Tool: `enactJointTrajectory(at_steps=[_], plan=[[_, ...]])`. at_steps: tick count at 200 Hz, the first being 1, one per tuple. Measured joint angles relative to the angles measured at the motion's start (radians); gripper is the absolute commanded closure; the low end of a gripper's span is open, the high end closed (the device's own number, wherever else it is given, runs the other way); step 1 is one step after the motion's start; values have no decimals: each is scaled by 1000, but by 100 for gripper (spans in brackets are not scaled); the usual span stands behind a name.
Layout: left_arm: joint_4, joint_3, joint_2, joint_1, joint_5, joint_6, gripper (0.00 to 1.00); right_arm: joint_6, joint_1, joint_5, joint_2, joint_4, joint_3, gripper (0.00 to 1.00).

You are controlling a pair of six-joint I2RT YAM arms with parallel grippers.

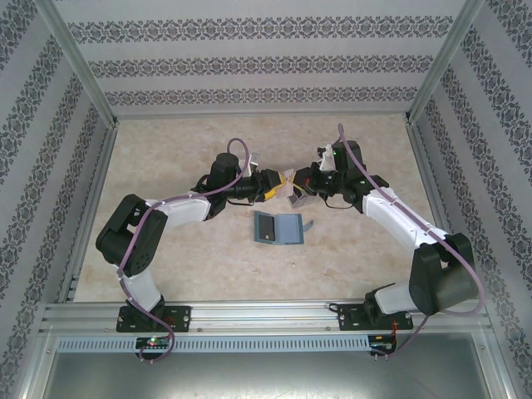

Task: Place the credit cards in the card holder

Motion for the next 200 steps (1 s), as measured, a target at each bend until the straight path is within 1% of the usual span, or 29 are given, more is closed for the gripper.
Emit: enactJointTrajectory(at_steps=[14,27,41,59,78,98,108,120,132,151,170,200], plan=[[2,0,0,0,0,-1,70,0,-5,-8,0,2,-7,100],[3,0,0,0,0,-1,73,0,-9,-13,0,3,-13,100],[2,0,0,0,-2,-1,74,0,-13,-13,0,3,-19,100],[-7,-5,-2,0,-5,2,79,-1,-13,-13,1,6,-28,100],[-16,-14,-7,0,-8,9,90,-1,-13,-11,4,3,-33,100],[-20,-20,-23,0,-11,21,95,-4,-19,-9,19,-3,-42,95],[-26,-26,-31,0,-16,26,96,-8,-19,-10,23,-7,-43,89],[-36,-37,-40,0,-21,34,100,-19,-18,-9,24,-16,-43,86],[-52,-48,-55,-1,-26,47,100,-38,-14,0,25,-37,-45,81],[-127,-76,-98,-2,-64,88,100,-70,-13,27,25,-53,-60,76],[-209,-119,-140,-19,-133,138,100,-101,-3,73,27,-84,-82,76],[-315,-172,-163,-89,-248,208,100,-155,55,145,71,-130,-94,80]])
